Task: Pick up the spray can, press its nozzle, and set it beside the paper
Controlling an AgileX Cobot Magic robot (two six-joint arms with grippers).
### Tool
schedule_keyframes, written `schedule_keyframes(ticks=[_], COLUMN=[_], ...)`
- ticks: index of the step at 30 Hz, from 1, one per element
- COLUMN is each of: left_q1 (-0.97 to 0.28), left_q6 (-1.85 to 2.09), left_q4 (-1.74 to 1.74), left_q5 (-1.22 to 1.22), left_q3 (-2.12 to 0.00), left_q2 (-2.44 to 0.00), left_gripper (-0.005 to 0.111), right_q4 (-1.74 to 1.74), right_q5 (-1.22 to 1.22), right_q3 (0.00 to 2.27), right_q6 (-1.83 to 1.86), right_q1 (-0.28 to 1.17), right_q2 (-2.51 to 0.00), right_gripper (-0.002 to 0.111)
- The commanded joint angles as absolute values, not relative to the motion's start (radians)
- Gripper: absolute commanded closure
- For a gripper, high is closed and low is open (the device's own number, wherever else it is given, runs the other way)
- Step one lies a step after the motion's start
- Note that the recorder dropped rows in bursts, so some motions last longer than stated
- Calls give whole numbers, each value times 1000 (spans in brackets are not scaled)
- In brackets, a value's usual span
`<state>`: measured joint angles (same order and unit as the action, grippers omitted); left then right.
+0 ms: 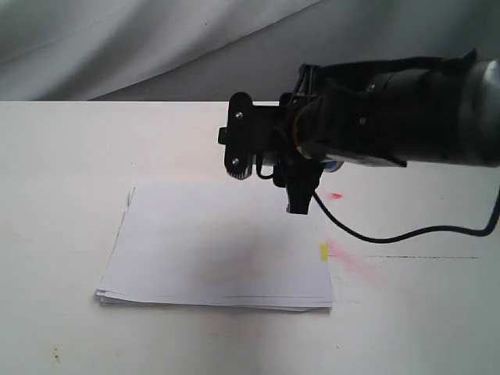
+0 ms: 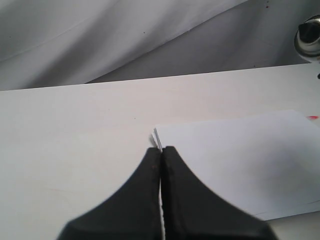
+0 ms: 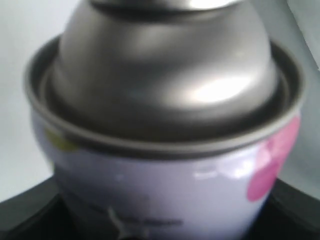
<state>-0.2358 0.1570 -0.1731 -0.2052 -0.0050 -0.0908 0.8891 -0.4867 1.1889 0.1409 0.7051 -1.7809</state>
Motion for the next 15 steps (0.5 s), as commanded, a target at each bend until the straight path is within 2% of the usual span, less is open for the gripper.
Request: schedule_keyframes(ticks=[1, 15], left_q1=[-238, -238], left_q6=[158, 158], left_q4=[-169, -169], left_q5=[-199, -199], left_q3=[0, 0], left_q2=[-96, -96], left_gripper=[107, 107], right_q4=[1069, 1122], right_q5=[-508, -503], right_q3=[1201, 1201], right_q6=[19, -32], right_q1=[744, 761], right_q2=[-1827, -1878], right_gripper=[108, 108])
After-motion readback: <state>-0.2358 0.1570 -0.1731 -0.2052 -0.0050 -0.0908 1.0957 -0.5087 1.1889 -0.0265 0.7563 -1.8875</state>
